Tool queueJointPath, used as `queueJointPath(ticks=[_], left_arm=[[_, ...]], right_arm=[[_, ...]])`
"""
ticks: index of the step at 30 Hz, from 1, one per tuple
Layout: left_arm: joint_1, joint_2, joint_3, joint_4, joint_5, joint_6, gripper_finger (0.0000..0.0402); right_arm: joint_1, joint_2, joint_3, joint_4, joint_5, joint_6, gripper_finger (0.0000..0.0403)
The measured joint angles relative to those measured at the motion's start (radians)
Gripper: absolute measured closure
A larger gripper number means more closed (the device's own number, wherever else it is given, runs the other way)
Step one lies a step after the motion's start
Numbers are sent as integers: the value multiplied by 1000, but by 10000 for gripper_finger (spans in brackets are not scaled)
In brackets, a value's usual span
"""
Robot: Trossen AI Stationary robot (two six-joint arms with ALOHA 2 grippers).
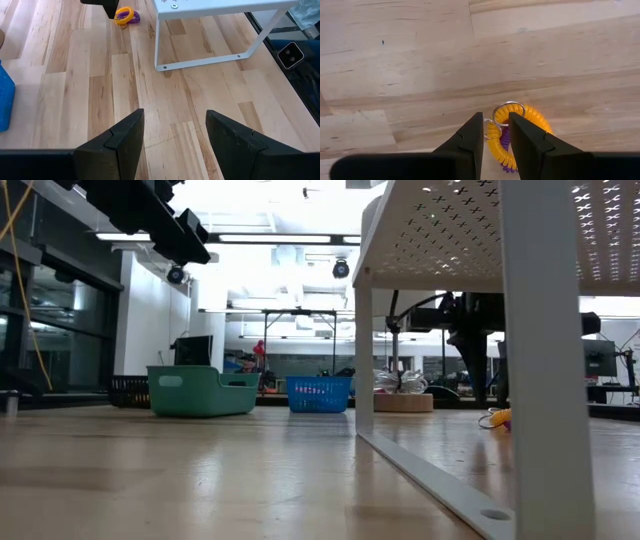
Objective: Pick & Place Office Desk Supplies
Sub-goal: Put the purple spring keychain into the blue bin
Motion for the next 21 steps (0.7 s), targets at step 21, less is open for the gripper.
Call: queueJointPath(ticks=[21], left_arm=[[0, 0, 0, 1, 0, 0, 195]], right_arm=[[-6, 50, 0, 29, 9, 45, 323]])
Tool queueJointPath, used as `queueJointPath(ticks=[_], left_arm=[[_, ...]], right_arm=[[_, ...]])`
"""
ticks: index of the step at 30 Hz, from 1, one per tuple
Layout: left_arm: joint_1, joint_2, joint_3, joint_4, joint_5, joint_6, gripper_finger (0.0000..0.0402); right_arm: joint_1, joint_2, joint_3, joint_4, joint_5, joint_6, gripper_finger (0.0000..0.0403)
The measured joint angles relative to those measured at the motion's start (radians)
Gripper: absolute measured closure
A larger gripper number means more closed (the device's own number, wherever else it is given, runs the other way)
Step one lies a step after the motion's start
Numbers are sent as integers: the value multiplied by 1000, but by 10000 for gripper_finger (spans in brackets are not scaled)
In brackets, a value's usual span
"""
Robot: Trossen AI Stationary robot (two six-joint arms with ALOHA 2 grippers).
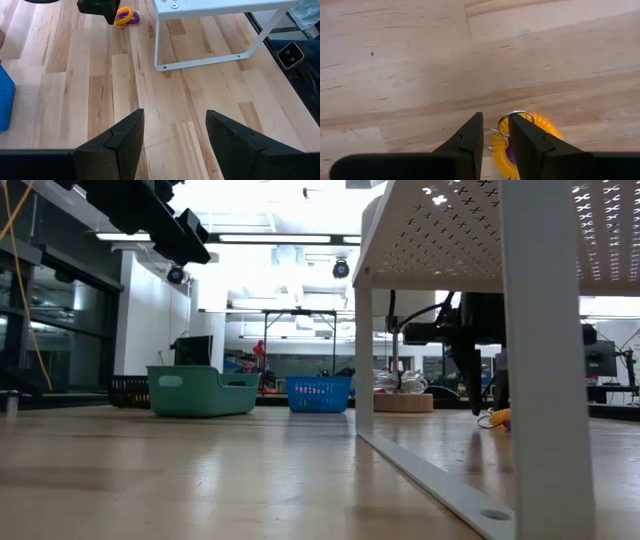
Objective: Pick & Place Office Desk Supplies
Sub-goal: Put the purple spring keychain into the blue bin
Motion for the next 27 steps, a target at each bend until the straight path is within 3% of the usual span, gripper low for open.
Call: queueJointPath(ticks=[21, 27], left_arm=[[0, 0, 0, 0, 0, 0, 195], [0, 0, 0, 0, 0, 0, 195]], right_arm=[[0, 0, -2, -7, -3, 0, 323], [-2, -2, -57, 69, -22, -1, 323]])
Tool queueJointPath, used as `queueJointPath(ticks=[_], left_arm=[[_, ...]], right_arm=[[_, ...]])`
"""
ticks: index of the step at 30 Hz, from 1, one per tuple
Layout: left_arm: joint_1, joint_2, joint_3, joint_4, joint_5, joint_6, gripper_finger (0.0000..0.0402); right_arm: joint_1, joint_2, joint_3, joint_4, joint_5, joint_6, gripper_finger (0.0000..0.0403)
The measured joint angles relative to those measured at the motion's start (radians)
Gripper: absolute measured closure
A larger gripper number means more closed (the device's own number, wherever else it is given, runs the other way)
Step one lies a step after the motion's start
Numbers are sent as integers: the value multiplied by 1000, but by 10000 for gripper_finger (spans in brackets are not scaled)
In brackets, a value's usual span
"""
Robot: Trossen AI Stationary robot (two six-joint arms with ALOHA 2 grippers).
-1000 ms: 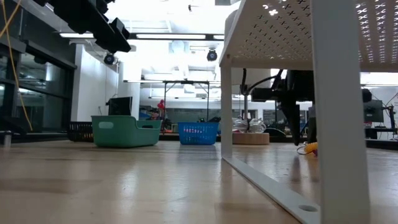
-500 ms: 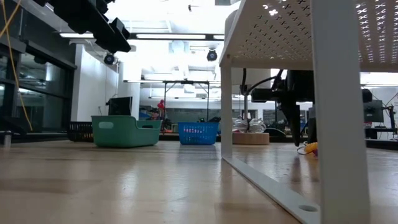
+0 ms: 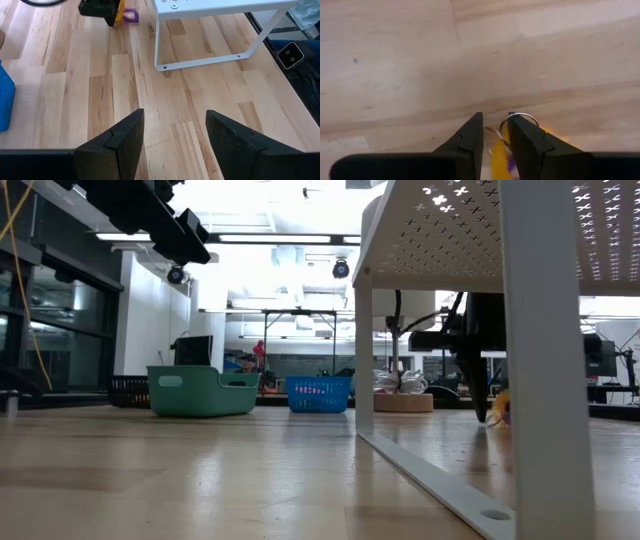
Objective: Pick & Place Office Desk Supplies
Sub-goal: Put the purple spring keychain into the blue bin
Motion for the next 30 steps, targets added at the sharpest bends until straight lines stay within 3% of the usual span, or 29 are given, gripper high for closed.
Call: queueJointPath(ticks=[17, 30], left_arm=[[0, 0, 0, 19, 0, 0, 195], [0, 0, 0, 22, 0, 0, 195]], right_arm=[[2, 0, -10, 27, 19, -18, 326], [2, 1, -11, 29, 41, -30, 394]])
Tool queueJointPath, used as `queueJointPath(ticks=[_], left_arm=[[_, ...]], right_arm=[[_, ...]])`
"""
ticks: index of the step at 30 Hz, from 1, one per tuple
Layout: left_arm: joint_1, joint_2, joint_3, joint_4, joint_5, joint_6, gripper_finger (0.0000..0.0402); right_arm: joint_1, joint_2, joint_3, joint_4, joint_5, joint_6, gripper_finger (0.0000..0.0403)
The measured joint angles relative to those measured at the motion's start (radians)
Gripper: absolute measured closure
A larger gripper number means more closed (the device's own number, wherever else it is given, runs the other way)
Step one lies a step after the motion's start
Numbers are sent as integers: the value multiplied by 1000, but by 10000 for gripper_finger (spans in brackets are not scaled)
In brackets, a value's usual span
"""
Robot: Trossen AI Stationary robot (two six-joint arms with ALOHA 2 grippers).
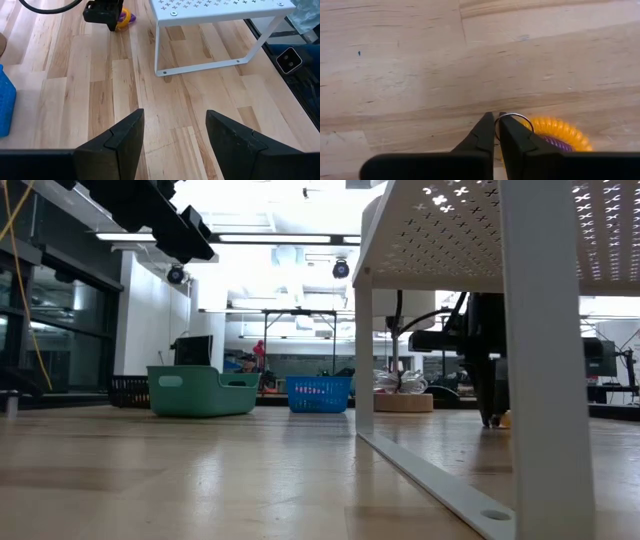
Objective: Pick & Place Office Desk Supplies
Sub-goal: Put the purple spring keychain into the blue bin
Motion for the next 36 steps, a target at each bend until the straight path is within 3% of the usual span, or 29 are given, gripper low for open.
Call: queueJointPath(ticks=[15, 36], left_arm=[[0, 0, 0, 0, 0, 0, 195], [0, 0, 0, 0, 0, 0, 195]], right_arm=[[0, -9, -1, -6, 15, -31, 399], [73, -141, 4, 6, 207, -70, 399]])
